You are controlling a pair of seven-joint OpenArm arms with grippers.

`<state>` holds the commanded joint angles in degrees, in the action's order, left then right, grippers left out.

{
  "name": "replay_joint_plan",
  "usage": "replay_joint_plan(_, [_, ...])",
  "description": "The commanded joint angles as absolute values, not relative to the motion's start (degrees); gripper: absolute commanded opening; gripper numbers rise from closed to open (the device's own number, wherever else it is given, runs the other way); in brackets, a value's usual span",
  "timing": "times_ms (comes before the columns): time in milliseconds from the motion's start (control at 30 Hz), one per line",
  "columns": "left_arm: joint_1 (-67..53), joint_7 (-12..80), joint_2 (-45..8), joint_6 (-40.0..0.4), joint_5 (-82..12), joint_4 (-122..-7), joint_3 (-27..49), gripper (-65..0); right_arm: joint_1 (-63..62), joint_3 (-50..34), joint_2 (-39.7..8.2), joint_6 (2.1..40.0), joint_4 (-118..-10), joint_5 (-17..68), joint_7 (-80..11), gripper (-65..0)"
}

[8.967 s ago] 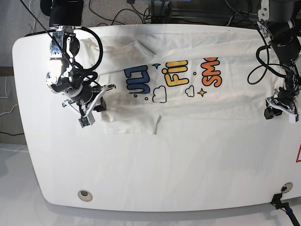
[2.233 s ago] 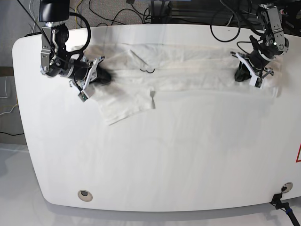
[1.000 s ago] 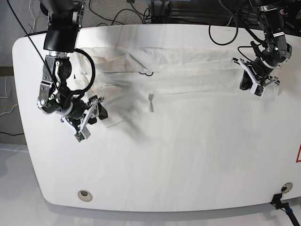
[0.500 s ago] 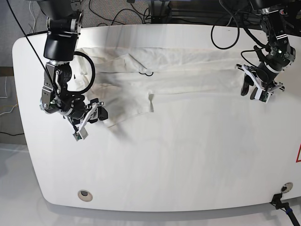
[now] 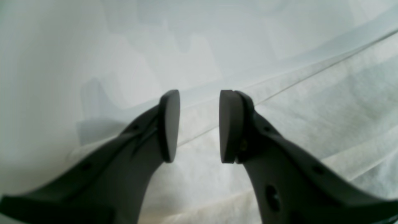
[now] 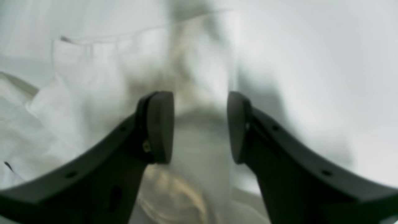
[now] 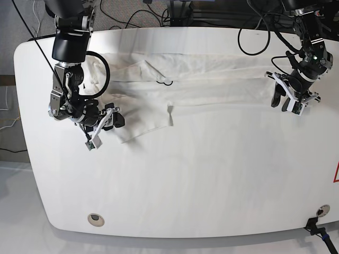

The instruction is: Fold the T-shirt properly

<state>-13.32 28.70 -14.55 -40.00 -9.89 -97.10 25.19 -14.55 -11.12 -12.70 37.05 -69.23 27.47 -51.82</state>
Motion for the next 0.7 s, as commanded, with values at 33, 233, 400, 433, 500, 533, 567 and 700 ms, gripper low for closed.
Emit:
replay_joint_plan(33, [-13.3,28.7,-14.5,-40.0,-9.9,-97.1,25.2,-45.1,-14.3,-11.1,-12.6,37.1,-69.2,27.5,-51.8,-37.6])
replay_joint_plan(233, [-13.3,28.7,-14.5,-40.0,-9.9,-97.1,25.2,-45.1,-12.6,-10.9,-10.6,37.1,-69.3,27.6,-51.8,-37.6])
replay_joint_plan(400, [-13.4,28.7,-14.5,-40.0,-9.9,-97.1,25.2,-45.1,-12.3,-10.9,-10.5,37.2,-69.5,27.7,-51.8,-38.2])
replay_joint_plan(433, [-13.4,28.7,-14.5,-40.0,-9.9,-97.1,25.2,-45.1,-12.3,-10.9,-10.5,37.3,-69.5,27.7,-51.8,-40.2])
replay_joint_plan(500, [-13.4,28.7,-14.5,-40.0,-9.8,-97.1,25.2,-45.1,-12.4,-10.9,-10.5,37.3,-69.6,27.7,-51.8,-48.5])
replay_joint_plan(533, [-13.4,28.7,-14.5,-40.0,-9.8,-97.1,25.2,-45.1,-12.4,-10.9,-10.5,37.3,-69.6,27.7,-51.8,-54.1])
replay_joint_plan(567, [-13.4,28.7,-14.5,-40.0,-9.8,-97.1,25.2,-45.1,-12.6,-10.9,-10.5,37.3,-69.6,27.7,-51.8,-59.7])
replay_joint_plan(700, [-13.4,28.7,-14.5,-40.0,-9.8,-97.1,25.2,-45.1,-13.1,-10.9,-10.5,37.3,-69.6,27.7,-52.1,-65.0])
